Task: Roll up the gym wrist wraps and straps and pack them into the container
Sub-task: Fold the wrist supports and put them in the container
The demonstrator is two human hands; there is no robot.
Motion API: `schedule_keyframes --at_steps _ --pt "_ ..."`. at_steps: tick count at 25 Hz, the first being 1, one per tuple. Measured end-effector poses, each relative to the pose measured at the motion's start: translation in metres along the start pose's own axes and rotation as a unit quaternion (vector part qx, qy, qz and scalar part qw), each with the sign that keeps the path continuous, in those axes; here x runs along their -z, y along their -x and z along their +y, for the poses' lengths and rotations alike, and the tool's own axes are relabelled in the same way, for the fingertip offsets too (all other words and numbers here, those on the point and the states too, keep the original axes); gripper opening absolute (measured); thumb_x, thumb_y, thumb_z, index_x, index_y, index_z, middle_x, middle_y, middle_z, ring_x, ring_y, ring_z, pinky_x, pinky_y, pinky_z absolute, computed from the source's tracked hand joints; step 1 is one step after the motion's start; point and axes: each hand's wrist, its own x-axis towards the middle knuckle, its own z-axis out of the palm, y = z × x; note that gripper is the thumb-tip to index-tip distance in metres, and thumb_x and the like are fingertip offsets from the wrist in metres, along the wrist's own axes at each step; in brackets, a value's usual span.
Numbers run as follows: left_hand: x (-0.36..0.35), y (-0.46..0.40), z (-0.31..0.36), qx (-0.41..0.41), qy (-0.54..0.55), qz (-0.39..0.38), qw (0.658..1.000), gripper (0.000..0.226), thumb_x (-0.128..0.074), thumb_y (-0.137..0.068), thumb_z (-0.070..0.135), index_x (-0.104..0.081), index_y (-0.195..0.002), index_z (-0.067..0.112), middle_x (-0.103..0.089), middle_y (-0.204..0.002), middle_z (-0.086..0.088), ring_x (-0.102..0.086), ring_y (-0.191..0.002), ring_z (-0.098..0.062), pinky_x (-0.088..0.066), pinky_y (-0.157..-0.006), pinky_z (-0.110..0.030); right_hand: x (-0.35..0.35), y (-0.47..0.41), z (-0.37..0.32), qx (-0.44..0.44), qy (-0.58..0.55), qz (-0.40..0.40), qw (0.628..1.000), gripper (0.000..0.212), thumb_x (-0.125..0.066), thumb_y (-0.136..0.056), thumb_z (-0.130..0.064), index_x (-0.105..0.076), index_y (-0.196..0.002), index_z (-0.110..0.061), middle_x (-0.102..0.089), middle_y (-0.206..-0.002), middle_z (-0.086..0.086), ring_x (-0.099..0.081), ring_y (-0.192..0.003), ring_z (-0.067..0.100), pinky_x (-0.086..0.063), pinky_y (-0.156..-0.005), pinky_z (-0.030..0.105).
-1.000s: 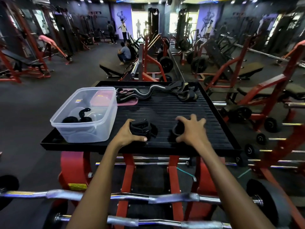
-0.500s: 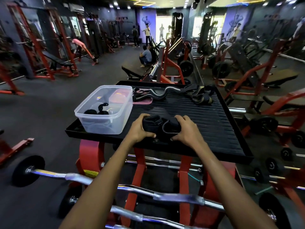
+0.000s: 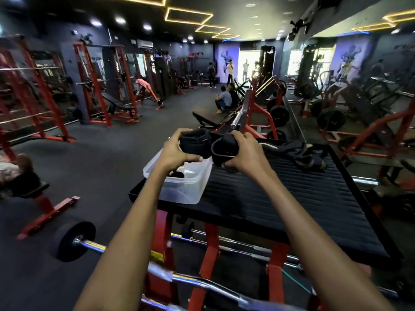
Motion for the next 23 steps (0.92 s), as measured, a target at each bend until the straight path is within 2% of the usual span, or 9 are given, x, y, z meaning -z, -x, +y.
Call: schedule_keyframes --at_steps 3,5,8,11,13,16,19,21,23 --pt "0.047 -0.018 -0.020 0.011 -0.023 0.010 1.000 0.071 -0.087 -0.054 0.003 -0.054 -0.114 0.018 -0.061 -0.108 0.004 -0.057 -0.097 -0.009 -0.047 -0.070 -0.005 -0.028 -0.029 -0.037 0.017 -0.010 -0.014 1.000 0.086 -0.086 -0.057 -0.027 -0.044 -0.131 -0.017 -0.047 -0.124 0.014 -0.051 -0.112 0.036 -0.044 -0.093 0.039" --pt "0.067 -0.031 -0.039 0.030 -0.027 0.011 0.999 0.072 -0.090 -0.048 0.010 -0.055 -0.110 0.023 -0.062 -0.106 0.006 -0.059 -0.100 -0.011 -0.050 -0.082 -0.020 -0.048 -0.047 -0.052 0.014 -0.006 -0.020 1.000 0.086 -0.086 -0.058 -0.028 -0.043 -0.132 -0.017 -0.045 -0.125 0.015 -0.050 -0.113 0.038 -0.044 -0.092 0.039" --pt "0.086 -0.052 -0.064 0.054 -0.034 -0.006 0.998 0.077 -0.089 -0.039 0.026 -0.056 -0.109 0.028 -0.064 -0.108 0.006 -0.061 -0.104 -0.016 -0.054 -0.087 -0.040 -0.075 -0.071 -0.066 -0.009 -0.007 -0.044 0.999 0.085 -0.087 -0.056 -0.028 -0.045 -0.129 -0.016 -0.042 -0.126 0.014 -0.051 -0.113 0.037 -0.046 -0.094 0.041" --pt "0.086 -0.072 -0.088 0.063 -0.051 -0.057 0.995 0.075 -0.090 -0.050 0.012 -0.055 -0.116 0.019 -0.061 -0.113 0.002 -0.057 -0.108 -0.016 -0.049 -0.094 -0.035 -0.094 -0.085 -0.064 -0.035 0.026 -0.074 0.996 0.085 -0.088 -0.052 -0.028 -0.048 -0.126 -0.016 -0.048 -0.123 0.012 -0.053 -0.111 0.035 -0.048 -0.091 0.041" --pt "0.080 -0.078 -0.104 0.071 -0.045 -0.083 0.993 0.075 -0.088 -0.055 0.007 -0.053 -0.121 0.013 -0.060 -0.117 0.000 -0.056 -0.110 -0.016 -0.046 -0.088 -0.024 -0.104 -0.087 -0.061 -0.038 0.068 -0.085 0.993 0.083 -0.088 -0.051 -0.032 -0.050 -0.123 -0.016 -0.052 -0.121 0.012 -0.052 -0.112 0.033 -0.047 -0.088 0.039" --pt "0.074 -0.082 -0.124 0.079 -0.033 -0.093 0.992 0.071 -0.087 -0.059 0.008 -0.052 -0.120 0.011 -0.058 -0.111 0.004 -0.052 -0.102 -0.009 -0.040 -0.071 -0.006 -0.111 -0.096 -0.062 -0.017 0.153 -0.075 0.985 0.081 -0.087 -0.050 -0.039 -0.053 -0.118 -0.013 -0.057 -0.117 0.011 -0.049 -0.110 0.031 -0.044 -0.085 0.037" --pt "0.071 -0.086 -0.137 0.071 -0.068 -0.116 0.988 0.068 -0.089 -0.056 0.013 -0.053 -0.113 0.014 -0.058 -0.105 0.004 -0.052 -0.099 -0.011 -0.038 -0.074 -0.014 -0.118 -0.102 -0.062 -0.012 0.168 -0.095 0.981 0.078 -0.088 -0.047 -0.037 -0.055 -0.113 -0.013 -0.059 -0.114 0.009 -0.051 -0.108 0.029 -0.046 -0.082 0.037" --pt "0.070 -0.091 -0.142 0.046 -0.115 -0.127 0.984 0.066 -0.090 -0.052 0.016 -0.054 -0.107 0.014 -0.058 -0.102 0.001 -0.053 -0.096 -0.014 -0.037 -0.069 -0.015 -0.121 -0.103 -0.060 -0.006 0.182 -0.105 0.978 0.074 -0.088 -0.047 -0.036 -0.055 -0.109 -0.013 -0.060 -0.111 0.009 -0.053 -0.105 0.029 -0.045 -0.080 0.036" --pt "0.070 -0.100 -0.150 0.029 -0.188 -0.131 0.973 0.074 -0.092 -0.046 0.027 -0.055 -0.109 0.017 -0.056 -0.105 -0.005 -0.051 -0.100 -0.020 -0.043 -0.077 -0.021 -0.121 -0.106 -0.062 0.009 0.203 -0.123 0.971 0.070 -0.087 -0.049 -0.037 -0.055 -0.106 -0.013 -0.061 -0.109 0.008 -0.055 -0.102 0.028 -0.044 -0.078 0.035"
